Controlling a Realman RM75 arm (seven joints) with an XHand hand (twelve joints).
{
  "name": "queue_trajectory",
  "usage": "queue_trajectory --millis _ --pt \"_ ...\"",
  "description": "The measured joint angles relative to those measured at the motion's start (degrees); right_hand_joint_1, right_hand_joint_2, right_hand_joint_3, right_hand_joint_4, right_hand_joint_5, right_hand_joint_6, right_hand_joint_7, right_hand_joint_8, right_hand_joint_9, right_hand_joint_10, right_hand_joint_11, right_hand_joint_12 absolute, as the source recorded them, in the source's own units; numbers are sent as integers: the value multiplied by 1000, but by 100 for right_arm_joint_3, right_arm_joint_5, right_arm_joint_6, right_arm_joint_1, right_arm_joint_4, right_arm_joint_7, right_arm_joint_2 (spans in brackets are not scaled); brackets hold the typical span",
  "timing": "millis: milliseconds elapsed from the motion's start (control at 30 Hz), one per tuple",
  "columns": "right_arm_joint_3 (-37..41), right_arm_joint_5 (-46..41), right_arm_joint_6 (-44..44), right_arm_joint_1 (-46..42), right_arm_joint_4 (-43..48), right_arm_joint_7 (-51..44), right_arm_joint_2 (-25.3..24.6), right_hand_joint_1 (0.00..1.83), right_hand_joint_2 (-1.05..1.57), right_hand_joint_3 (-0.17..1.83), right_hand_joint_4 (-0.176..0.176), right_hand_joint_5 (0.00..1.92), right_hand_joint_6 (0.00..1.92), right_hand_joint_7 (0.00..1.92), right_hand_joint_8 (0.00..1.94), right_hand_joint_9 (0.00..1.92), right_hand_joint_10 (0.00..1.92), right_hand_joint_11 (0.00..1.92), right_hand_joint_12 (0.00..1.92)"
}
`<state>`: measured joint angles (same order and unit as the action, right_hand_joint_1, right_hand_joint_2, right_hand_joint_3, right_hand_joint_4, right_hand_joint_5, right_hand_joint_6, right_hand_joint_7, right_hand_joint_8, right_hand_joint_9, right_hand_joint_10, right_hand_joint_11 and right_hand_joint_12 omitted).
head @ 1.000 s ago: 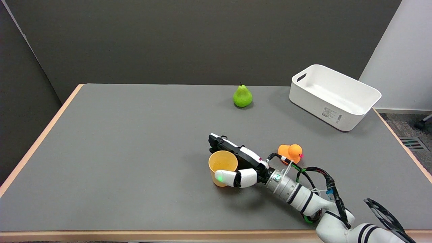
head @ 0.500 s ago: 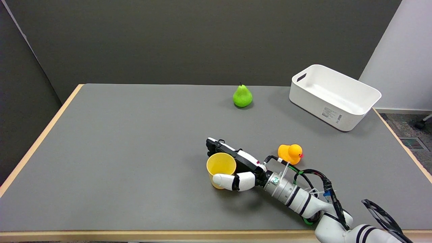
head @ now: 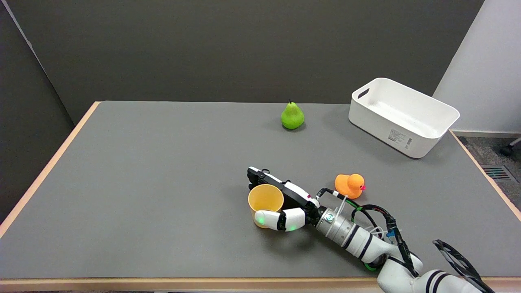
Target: Pick up the yellow cup.
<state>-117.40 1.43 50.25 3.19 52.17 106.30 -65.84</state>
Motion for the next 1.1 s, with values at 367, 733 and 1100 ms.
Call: queue_trajectory --millis 367,733,1100 --pt "0 3 0 49 -50 -6 -56 1105 792 1015 -157 100 451 104 277 33 442 -1 932" --pt "20 -47 -62 68 -54 -10 -83 1077 886 952 -145 209 1027 305 471 186 632 109 1241" --pt "29 -145 -122 71 -52 -14 -95 1074 1283 183 -146 465 1836 645 1283 479 1031 376 1497"
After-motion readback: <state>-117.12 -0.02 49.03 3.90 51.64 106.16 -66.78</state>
